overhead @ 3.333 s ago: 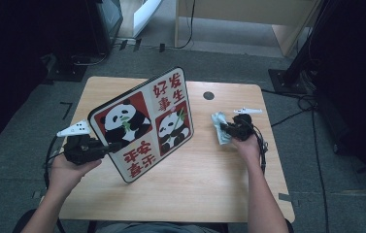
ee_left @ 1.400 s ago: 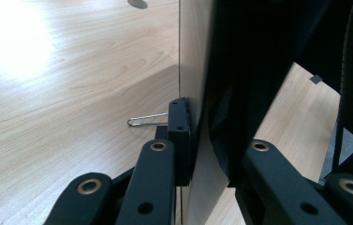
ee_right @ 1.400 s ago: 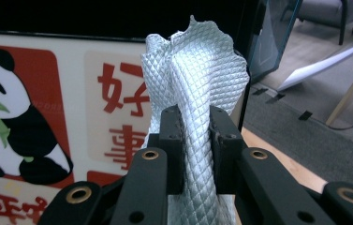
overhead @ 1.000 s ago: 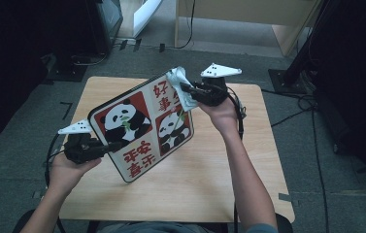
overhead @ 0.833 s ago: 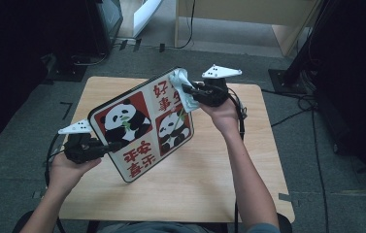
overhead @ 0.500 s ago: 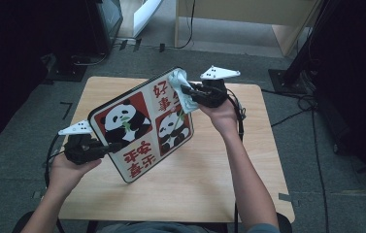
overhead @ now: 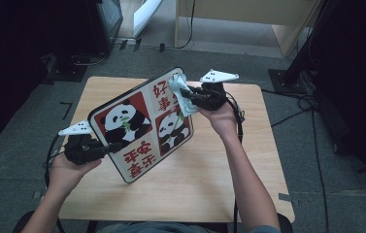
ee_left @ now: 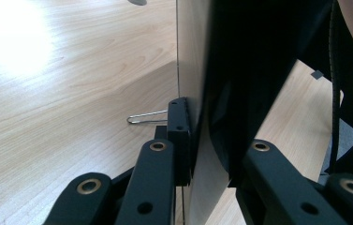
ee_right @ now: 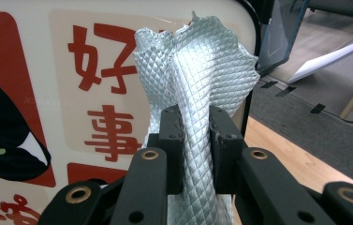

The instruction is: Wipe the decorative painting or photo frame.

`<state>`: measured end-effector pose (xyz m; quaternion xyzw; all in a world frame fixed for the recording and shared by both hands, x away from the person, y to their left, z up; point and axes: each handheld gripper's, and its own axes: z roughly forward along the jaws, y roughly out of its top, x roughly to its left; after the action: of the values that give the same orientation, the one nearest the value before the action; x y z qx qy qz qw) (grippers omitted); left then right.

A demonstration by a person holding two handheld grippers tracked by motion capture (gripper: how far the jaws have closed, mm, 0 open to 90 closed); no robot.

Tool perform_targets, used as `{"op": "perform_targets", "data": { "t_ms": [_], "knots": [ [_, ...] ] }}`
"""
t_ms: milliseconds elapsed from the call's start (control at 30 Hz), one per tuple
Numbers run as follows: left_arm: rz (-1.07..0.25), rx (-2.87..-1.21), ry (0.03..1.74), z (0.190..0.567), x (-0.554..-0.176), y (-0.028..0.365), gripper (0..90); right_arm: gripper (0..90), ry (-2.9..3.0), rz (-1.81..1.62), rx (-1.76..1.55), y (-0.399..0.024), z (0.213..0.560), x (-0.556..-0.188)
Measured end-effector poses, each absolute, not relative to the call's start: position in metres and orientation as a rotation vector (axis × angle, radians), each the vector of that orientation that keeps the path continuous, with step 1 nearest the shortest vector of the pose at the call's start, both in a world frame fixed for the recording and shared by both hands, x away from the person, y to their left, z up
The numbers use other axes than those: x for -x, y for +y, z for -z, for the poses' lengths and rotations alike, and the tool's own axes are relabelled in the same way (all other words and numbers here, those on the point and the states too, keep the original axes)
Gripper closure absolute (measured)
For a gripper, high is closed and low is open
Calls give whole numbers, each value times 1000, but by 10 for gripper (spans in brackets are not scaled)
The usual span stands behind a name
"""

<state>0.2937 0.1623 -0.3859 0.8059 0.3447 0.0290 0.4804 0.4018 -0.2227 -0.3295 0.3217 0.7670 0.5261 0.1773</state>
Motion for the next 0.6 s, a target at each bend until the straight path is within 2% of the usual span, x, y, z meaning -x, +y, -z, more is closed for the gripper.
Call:
{"op": "perform_targets", "data": {
  "t_ms": [600],
  "knots": [
    [-71, -1964, 839, 386, -292, 162, 802, 782, 2215, -1461, -935, -221, 340, -402]
  ]
}}
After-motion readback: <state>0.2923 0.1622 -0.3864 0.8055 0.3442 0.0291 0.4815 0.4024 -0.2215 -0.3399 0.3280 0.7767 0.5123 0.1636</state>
